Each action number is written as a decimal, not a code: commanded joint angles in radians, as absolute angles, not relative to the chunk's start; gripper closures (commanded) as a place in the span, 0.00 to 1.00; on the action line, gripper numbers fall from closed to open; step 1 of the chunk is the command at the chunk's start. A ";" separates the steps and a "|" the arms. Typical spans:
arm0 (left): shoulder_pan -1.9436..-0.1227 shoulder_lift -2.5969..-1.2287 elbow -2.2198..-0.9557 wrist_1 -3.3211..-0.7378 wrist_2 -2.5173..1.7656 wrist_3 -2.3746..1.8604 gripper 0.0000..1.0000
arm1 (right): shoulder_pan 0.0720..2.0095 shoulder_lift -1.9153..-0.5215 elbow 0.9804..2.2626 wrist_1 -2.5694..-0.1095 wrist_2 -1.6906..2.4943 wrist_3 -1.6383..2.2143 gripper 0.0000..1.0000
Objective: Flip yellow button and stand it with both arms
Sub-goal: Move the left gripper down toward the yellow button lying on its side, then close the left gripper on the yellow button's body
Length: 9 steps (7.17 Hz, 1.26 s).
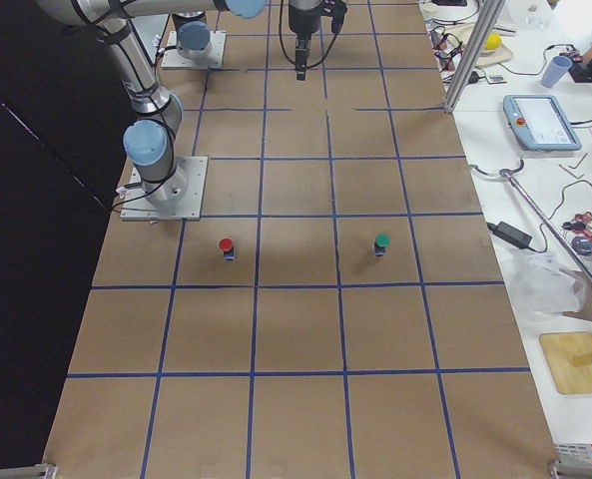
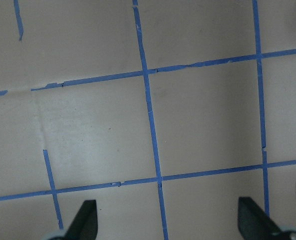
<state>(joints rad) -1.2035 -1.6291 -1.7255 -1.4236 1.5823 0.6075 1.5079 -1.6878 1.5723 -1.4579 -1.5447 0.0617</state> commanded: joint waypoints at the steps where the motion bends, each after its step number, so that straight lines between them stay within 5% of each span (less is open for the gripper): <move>1: -1.109 -1.635 -1.854 -1.248 1.585 0.983 0.01 | 1.508 -1.689 1.572 -1.457 -1.545 0.063 0.00; 4: -0.948 -1.759 -1.919 -1.109 1.581 1.419 0.01 | 1.509 -1.686 1.572 -1.462 -1.545 0.064 0.00; 9: -0.948 -1.853 -1.939 -0.974 1.591 1.661 0.02 | 1.508 -1.686 1.585 -1.457 -1.562 0.063 0.00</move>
<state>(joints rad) -0.9493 -1.8531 -1.9262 -0.9847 1.5858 1.6473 1.5086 -1.6859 1.5784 -1.4578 -1.5618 0.0641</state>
